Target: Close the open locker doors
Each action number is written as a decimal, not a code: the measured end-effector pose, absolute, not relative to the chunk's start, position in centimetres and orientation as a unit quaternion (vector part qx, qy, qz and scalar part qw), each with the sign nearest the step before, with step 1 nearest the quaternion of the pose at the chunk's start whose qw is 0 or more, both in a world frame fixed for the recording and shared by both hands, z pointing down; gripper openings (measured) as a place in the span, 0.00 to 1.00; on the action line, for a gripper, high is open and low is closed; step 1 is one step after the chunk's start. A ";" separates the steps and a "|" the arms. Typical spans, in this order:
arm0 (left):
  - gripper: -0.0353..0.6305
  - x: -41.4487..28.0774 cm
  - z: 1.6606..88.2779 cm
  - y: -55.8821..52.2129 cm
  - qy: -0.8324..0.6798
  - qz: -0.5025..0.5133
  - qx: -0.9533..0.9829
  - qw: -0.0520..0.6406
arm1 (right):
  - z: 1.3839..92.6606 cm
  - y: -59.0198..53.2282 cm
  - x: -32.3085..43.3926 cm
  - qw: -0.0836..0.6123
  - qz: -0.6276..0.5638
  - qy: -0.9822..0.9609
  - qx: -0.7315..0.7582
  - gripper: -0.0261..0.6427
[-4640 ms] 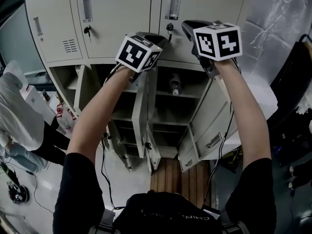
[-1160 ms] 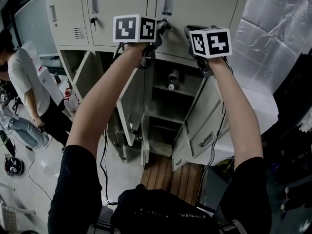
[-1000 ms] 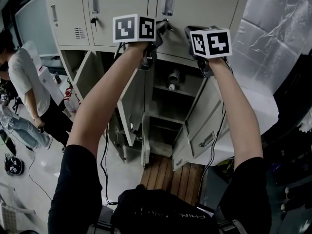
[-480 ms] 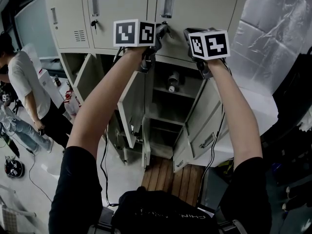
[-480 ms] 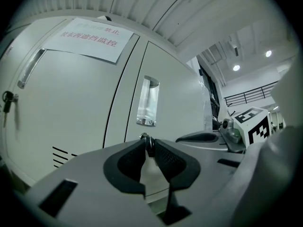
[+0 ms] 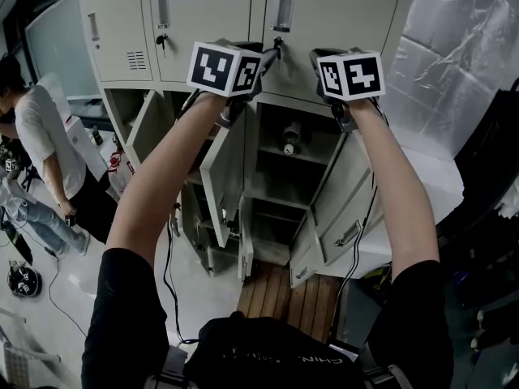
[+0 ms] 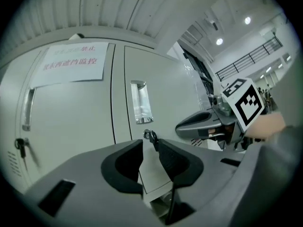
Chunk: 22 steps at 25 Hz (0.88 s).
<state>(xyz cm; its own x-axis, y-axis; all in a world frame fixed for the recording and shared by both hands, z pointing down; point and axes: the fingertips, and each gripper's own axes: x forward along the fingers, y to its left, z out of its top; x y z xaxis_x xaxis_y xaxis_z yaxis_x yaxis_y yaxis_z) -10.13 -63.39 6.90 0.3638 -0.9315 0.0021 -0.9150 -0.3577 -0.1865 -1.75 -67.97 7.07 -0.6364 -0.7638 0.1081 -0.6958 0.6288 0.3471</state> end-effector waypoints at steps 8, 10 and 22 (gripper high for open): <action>0.11 -8.5 6.9 -62.1 0.548 -0.128 -0.793 0.231 | 7.2 -67.0 -2.1 0.115 -0.145 -0.902 0.391 0.10; 0.09 -8.0 7.2 -62.1 0.534 -0.152 -0.794 0.249 | 7.1 -66.6 -2.3 0.108 -0.149 -0.905 0.384 0.10; 0.08 -6.7 7.7 -61.2 0.473 -0.142 -0.834 0.245 | 6.5 -63.4 -2.9 0.100 -0.203 -0.889 0.398 0.10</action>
